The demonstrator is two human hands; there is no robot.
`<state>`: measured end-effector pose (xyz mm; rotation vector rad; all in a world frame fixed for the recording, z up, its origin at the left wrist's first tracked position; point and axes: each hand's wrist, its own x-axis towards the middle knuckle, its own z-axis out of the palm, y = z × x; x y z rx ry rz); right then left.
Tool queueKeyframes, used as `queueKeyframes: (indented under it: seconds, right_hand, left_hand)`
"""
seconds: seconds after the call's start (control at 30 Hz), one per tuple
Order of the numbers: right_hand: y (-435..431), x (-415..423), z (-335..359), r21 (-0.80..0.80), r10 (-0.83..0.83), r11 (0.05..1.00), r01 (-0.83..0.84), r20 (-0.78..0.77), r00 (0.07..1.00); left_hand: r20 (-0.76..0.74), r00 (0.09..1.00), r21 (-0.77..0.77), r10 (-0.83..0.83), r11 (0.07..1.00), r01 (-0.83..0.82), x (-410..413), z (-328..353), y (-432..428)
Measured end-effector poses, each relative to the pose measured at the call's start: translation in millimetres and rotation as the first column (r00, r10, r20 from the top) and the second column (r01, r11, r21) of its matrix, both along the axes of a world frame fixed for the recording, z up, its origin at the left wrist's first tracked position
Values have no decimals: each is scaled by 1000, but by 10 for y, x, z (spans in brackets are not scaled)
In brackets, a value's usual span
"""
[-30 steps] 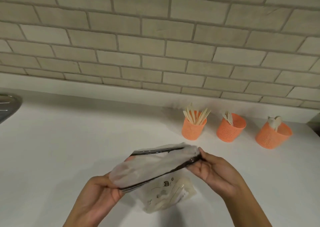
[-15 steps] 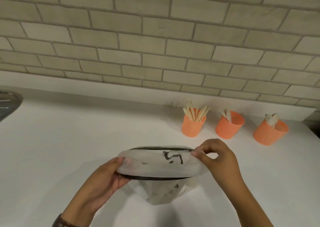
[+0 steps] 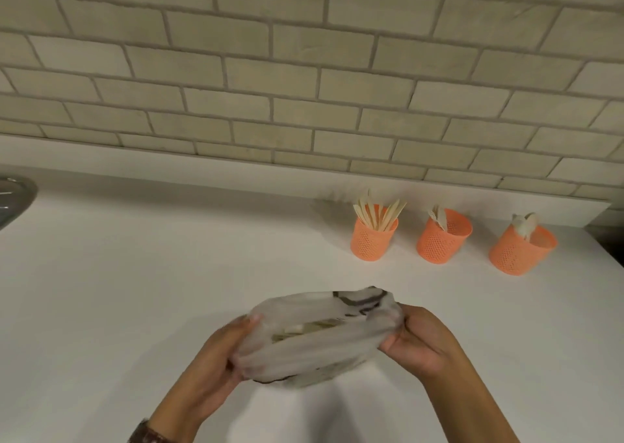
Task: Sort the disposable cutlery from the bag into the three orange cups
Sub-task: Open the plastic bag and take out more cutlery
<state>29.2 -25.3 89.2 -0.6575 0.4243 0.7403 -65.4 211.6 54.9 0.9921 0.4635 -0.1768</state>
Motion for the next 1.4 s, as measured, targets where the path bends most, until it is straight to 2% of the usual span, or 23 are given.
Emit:
queueKeyframes:
  seconds: [0.03,0.1,0.17,0.23,0.27,0.3,0.33,0.43,0.47,0.53,0.57,0.6,0.63,0.7,0.77,0.87,0.93,1.0,1.07,1.17,1.27,1.33,1.4]
  right_hand:
    - [21,-17,-8,-18,33,999,-32,16,999]
    - [31,-57,-36,-127,86,989,-75,80,993]
    - [42,-118,-22,-284,139,956,-72,221,965]
    - [52,-184,-8,-553,234,833,33,404,884]
    - [41,-214,-18,-682,301,720,126,471,829]
    - [34,-242,-21,-764,371,606,223,519,770]
    - [27,-274,-32,-803,439,500,323,557,705]
    - [-48,-308,-167,-764,695,152,627,534,481]
    - [-67,-314,-189,-746,741,84,661,490,459]
    - [-89,-309,-252,-818,746,38,573,405,528]
    - [-91,-298,-286,-877,723,68,476,372,582]
    - [-102,-275,-310,-923,670,163,348,363,648]
    - [-110,-251,-318,-914,564,349,205,380,733]
    - [-100,-199,-303,-652,323,756,-67,281,903]
    - [-81,-142,-290,-337,175,932,-129,109,978]
    - [-14,-38,-210,-192,137,972,-134,2,991]
    - [12,7,-133,-184,158,970,-158,-14,987]
    - [6,39,-90,-184,192,964,-194,-27,981]
    - [-2,91,-72,-208,183,960,-186,-33,982]
    - [82,213,-15,-206,161,965,-159,-7,987]
    - [251,371,-14,-232,195,959,-161,131,972]
    - [315,437,-44,-273,283,940,-202,300,911]
    - [330,438,-106,-486,447,848,-211,442,778]
  left_hand:
    - [3,999,182,-39,983,38,-13,21,19]
    - [7,995,515,-98,853,80,-53,30,65]
    - [73,996,800,-54,599,-26,-76,38,95]
    - [136,991,935,9,329,-131,-79,53,155]
    - [112,993,955,29,273,-116,-91,60,182]
    - [72,997,955,27,287,-77,-102,69,204]
    - [37,999,925,21,377,-42,-106,77,214]
    - [-4,1000,669,9,743,-5,-120,164,150]
    - [-19,1000,537,6,844,5,-111,187,120]
    - [-45,999,201,18,980,-9,-80,182,78]
    - [-67,997,16,36,999,-35,-64,160,73]
    - [-99,994,-154,46,986,-61,-49,123,78]
    - [-141,988,-312,55,945,-97,-30,75,84]
    - [-186,980,-530,73,832,-162,17,-20,71]
    - [-199,976,-590,83,786,-187,69,-29,19]
    - [-194,977,-441,86,882,-165,123,-5,-24]
    - [-172,979,-311,110,937,-160,134,18,-7]
    - [-152,985,-276,86,953,-126,124,8,6]
    - [-168,986,-307,-9,951,-43,77,36,-44]
    - [-178,983,-526,-47,849,-55,78,-22,-148]
    - [-111,993,-641,36,761,-99,209,61,-250]
    - [-79,984,-566,156,806,-174,268,166,-317]
    - [-23,966,-479,258,845,-237,301,113,-279]
